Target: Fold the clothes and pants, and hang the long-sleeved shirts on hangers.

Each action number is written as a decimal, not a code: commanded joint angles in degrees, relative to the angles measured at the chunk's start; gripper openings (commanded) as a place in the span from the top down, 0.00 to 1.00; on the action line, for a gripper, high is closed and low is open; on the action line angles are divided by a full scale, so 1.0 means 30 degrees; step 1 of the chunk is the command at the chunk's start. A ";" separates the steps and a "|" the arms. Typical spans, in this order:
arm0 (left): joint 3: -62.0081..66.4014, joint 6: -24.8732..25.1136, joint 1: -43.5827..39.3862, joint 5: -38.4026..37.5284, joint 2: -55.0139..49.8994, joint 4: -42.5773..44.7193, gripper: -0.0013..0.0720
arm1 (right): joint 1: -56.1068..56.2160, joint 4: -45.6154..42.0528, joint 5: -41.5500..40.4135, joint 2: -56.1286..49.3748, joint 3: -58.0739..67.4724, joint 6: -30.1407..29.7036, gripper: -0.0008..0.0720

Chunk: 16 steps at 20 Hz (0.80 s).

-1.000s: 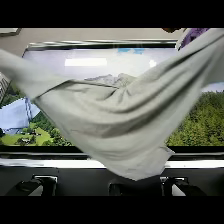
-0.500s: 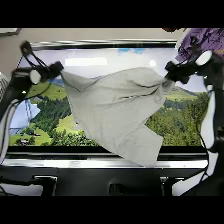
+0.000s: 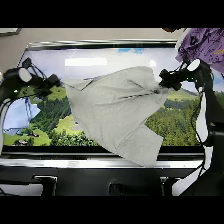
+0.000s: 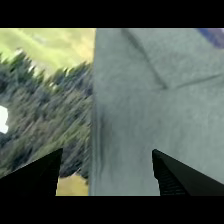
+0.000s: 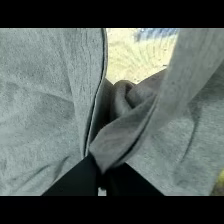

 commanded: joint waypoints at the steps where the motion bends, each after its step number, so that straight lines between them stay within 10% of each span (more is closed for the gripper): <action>1: -0.3548 0.0539 0.0102 -0.3614 0.3461 -0.0277 0.09 | 0.0015 -0.1508 0.1231 0.0933 0.0007 -0.0729 0.95; 8: -1.5431 -0.0874 -0.6390 0.3198 0.8531 -0.9770 0.09 | 0.0015 -0.2426 0.2732 0.1938 0.0007 -0.0940 0.95; 16: -1.6910 -0.2892 -1.2167 0.9260 0.5588 -1.2910 0.10 | 0.0015 -0.2426 0.3781 0.2149 0.0007 -0.0933 0.95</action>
